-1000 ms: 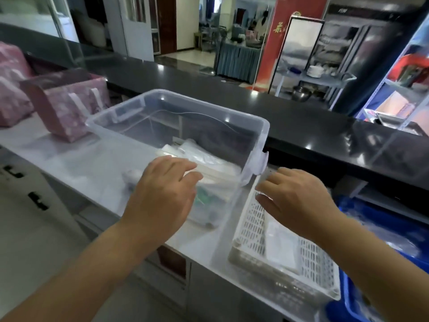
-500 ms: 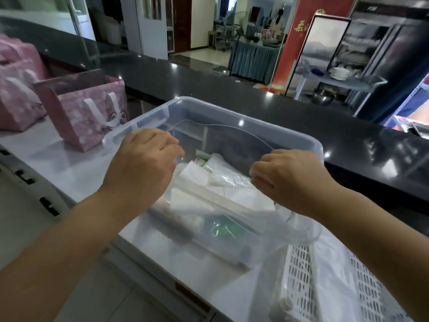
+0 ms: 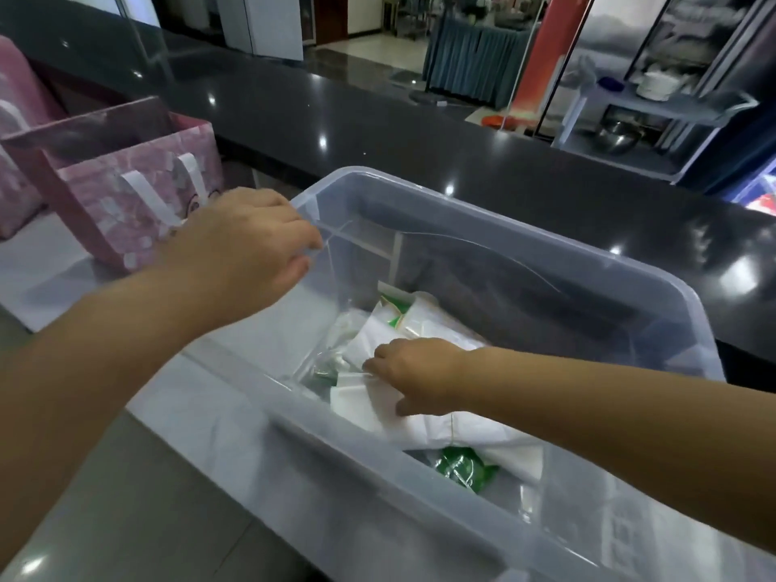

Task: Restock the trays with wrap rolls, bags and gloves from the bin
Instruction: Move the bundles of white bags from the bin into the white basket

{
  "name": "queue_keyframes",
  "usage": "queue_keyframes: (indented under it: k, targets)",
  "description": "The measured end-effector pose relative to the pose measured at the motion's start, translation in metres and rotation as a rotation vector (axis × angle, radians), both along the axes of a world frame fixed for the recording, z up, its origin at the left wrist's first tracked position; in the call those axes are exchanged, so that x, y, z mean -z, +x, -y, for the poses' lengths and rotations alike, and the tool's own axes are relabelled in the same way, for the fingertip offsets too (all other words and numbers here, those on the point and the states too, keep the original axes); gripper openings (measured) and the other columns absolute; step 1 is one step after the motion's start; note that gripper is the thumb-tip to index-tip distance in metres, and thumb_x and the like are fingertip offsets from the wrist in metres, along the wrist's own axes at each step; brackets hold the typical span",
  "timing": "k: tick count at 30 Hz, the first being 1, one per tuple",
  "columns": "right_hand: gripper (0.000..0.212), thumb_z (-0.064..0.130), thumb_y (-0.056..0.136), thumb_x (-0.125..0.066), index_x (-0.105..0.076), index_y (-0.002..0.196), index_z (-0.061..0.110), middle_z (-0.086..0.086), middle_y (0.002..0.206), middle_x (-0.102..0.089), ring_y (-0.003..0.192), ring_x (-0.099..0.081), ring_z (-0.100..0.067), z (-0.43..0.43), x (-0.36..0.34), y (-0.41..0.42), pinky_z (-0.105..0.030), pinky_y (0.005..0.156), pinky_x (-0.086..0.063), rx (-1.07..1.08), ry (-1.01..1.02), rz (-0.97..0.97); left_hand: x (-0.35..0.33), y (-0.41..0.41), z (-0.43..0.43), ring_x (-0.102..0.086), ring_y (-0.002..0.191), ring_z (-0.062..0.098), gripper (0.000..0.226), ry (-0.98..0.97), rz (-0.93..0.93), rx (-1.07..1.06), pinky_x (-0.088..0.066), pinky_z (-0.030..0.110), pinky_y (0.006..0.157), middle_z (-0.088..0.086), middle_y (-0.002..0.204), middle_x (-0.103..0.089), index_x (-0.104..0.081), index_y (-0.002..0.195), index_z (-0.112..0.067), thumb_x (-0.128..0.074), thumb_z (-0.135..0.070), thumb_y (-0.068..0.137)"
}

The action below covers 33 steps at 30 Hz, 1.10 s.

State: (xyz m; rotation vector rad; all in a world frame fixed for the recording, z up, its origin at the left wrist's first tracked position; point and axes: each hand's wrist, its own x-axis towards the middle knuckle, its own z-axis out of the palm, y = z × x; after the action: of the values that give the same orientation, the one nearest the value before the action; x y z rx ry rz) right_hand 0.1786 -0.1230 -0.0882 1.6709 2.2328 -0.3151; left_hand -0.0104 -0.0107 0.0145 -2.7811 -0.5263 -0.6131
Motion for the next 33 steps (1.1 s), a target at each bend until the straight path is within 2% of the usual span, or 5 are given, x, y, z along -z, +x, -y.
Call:
queue_keyframes:
  k: [9, 16, 23, 28, 33]
  targets:
    - [0.042, 0.031, 0.068, -0.077, -0.058, 0.100, 0.011, -0.008, 0.103, -0.053, 0.093, -0.047, -0.025, -0.009, 0.016, 0.002, -0.032, 0.070, -0.041, 0.184, -0.027, -0.147, 0.023, 0.015, -0.031, -0.063, 0.090, 0.023, 0.025, -0.244, -0.120, 0.248, -0.048, 0.036, 0.080, 0.000, 0.087, -0.071, -0.071, 0.093, -0.018, -0.051, -0.031, 0.085]
    - [0.032, 0.031, 0.080, -0.067, -0.036, 0.086, 0.023, 0.009, 0.068, -0.039, 0.066, -0.041, -0.020, 0.007, -0.005, 0.006, -0.029, 0.049, -0.026, 0.440, -0.056, -0.307, 0.031, 0.014, -0.032, -0.056, 0.095, 0.007, 0.026, -0.416, -0.196, 0.251, -0.044, 0.027, 0.078, -0.018, 0.095, -0.063, -0.065, 0.102, -0.036, -0.051, -0.046, 0.082]
    - [0.029, 0.024, 0.073, -0.076, -0.048, 0.078, 0.023, 0.005, 0.077, -0.059, 0.069, -0.056, -0.015, 0.019, -0.081, 0.022, -0.036, 0.066, -0.054, 0.828, 0.431, -0.824, 0.010, 0.028, -0.033, -0.052, 0.097, -0.014, 0.070, -0.906, -0.090, 0.176, -0.042, 0.015, 0.083, -0.038, 0.106, -0.052, -0.033, 0.130, -0.044, -0.065, -0.056, 0.069]
    - [0.027, 0.015, 0.074, -0.077, -0.051, 0.081, 0.012, -0.016, 0.079, -0.063, 0.072, -0.062, -0.022, 0.005, -0.128, 0.014, -0.040, 0.062, -0.058, 0.876, 0.865, -1.392, -0.015, 0.064, -0.028, -0.068, 0.096, 0.010, 0.054, -1.538, 0.065, 0.341, -0.055, 0.023, 0.076, -0.009, 0.101, -0.073, -0.060, 0.112, -0.025, -0.083, -0.025, 0.064]
    - [0.024, 0.014, 0.077, -0.074, -0.051, 0.085, 0.013, -0.015, 0.089, -0.064, 0.081, -0.066, -0.026, -0.019, -0.147, 0.012, -0.037, 0.072, -0.059, 0.900, 1.071, -1.550, -0.018, 0.085, -0.028, -0.071, 0.080, 0.013, 0.021, -1.548, 0.395, 0.350, -0.058, 0.026, 0.067, -0.003, 0.086, -0.075, -0.068, 0.095, -0.016, -0.073, -0.015, 0.074]
